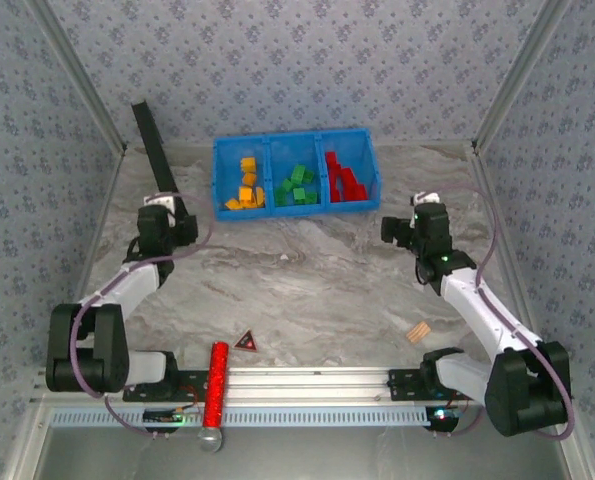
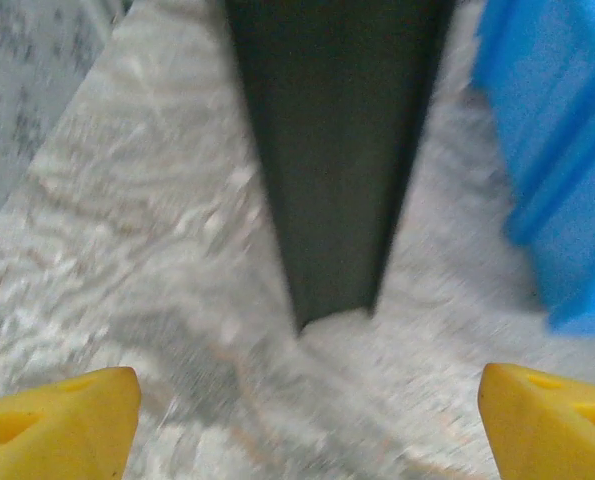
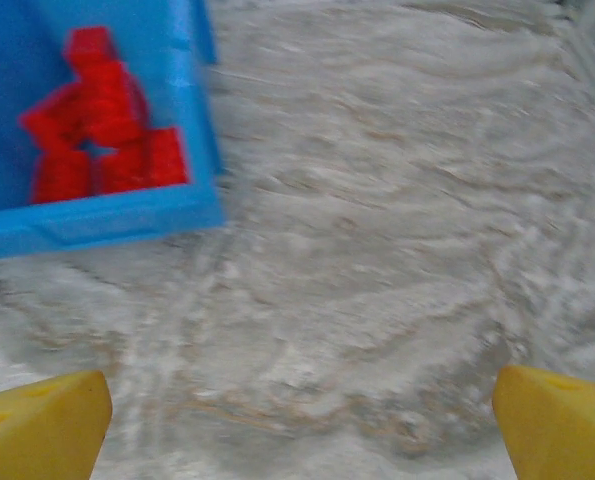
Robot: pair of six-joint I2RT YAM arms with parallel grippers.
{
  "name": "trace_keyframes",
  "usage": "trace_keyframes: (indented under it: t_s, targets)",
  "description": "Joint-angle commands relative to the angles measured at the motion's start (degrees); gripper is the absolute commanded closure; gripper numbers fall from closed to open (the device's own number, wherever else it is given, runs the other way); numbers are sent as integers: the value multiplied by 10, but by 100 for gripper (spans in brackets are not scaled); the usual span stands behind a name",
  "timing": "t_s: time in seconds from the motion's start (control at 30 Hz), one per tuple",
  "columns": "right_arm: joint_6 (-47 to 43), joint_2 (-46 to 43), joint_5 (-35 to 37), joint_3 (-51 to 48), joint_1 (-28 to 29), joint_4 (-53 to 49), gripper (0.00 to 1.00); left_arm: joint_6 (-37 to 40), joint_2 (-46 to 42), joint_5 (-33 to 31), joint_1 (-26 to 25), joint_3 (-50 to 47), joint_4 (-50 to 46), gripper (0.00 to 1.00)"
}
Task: Sort the legos into containers by color
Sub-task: Reset both arms
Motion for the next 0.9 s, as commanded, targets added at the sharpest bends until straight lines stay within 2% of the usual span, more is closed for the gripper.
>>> trace_keyframes:
  t_s: [0.0,0.17,0.23,0.3,0.37,0.43,0.57,0.7,0.77,0.87]
  targets:
    - [14,-9,61,-41,-19,50,0,17,12,30,14,-30,125,11]
    - [-20,-9,65,-99,-40,136,0,10,80,52,26,-97,289,7]
    - [-39,-4,73,-125,-45,178,0,-3,114,68,39,-101,323,1]
    - [-52,-1,75,-150,-48,219,0,-6,117,74,44,-97,314,1]
    - [-65,4,66,-177,-52,272,0,-6,131,77,44,-116,367,1]
    - [-77,14,54,-198,-57,317,0,-1,124,81,44,-102,325,1]
    - [-107,44,8,-203,-85,367,0,11,129,81,35,-97,323,1]
    - [-115,101,-61,-190,-132,433,0,19,128,66,25,-92,312,1]
    - [-99,125,-107,-163,-154,410,0,20,128,64,23,-91,310,1]
    - [-99,174,-168,-155,-157,460,0,20,129,64,24,-91,312,1]
